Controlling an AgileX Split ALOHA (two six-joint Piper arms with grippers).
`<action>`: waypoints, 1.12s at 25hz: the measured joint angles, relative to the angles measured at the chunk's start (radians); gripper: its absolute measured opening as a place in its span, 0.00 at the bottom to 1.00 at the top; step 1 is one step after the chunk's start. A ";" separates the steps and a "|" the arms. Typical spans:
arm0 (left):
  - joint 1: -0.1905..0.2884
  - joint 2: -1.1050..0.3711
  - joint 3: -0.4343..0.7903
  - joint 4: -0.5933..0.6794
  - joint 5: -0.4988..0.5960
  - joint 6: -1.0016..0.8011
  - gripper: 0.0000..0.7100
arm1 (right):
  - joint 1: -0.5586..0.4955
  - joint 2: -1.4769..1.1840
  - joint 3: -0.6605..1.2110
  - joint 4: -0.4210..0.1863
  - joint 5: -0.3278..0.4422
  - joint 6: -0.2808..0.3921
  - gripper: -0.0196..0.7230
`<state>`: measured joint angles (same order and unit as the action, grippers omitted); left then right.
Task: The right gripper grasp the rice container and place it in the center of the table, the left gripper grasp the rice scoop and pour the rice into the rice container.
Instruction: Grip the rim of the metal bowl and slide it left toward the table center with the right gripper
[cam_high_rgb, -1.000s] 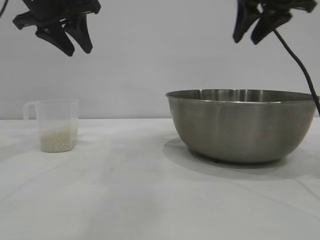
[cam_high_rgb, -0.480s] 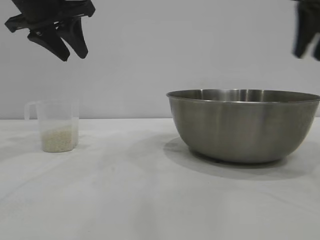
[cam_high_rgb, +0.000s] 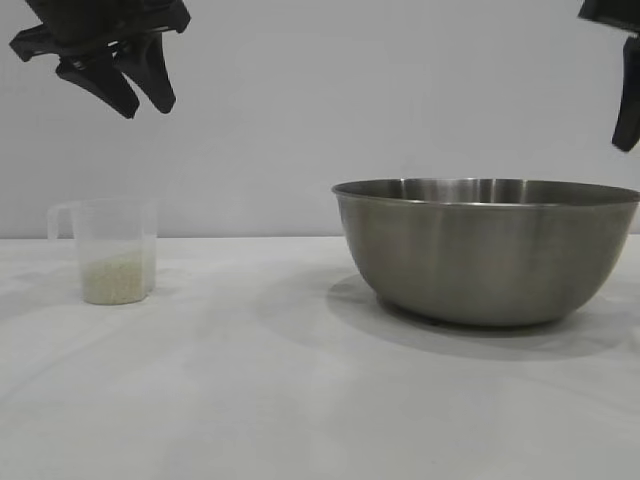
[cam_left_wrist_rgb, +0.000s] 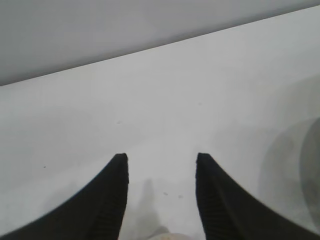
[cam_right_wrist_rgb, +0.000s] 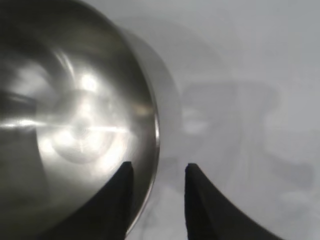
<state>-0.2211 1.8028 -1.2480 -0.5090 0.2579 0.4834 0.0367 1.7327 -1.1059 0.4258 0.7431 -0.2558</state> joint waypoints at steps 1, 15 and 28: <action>0.000 0.000 0.000 0.000 0.000 0.000 0.36 | 0.000 0.015 0.000 0.008 -0.006 0.000 0.36; 0.000 0.000 0.000 0.000 0.004 0.009 0.36 | 0.167 0.115 0.000 -0.010 -0.139 0.000 0.03; -0.020 -0.302 0.481 0.000 -0.376 0.009 0.36 | 0.241 0.115 0.000 -0.042 -0.070 0.000 0.03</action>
<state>-0.2409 1.5004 -0.7669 -0.5090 -0.1180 0.4927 0.2777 1.8482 -1.1059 0.3842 0.6728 -0.2563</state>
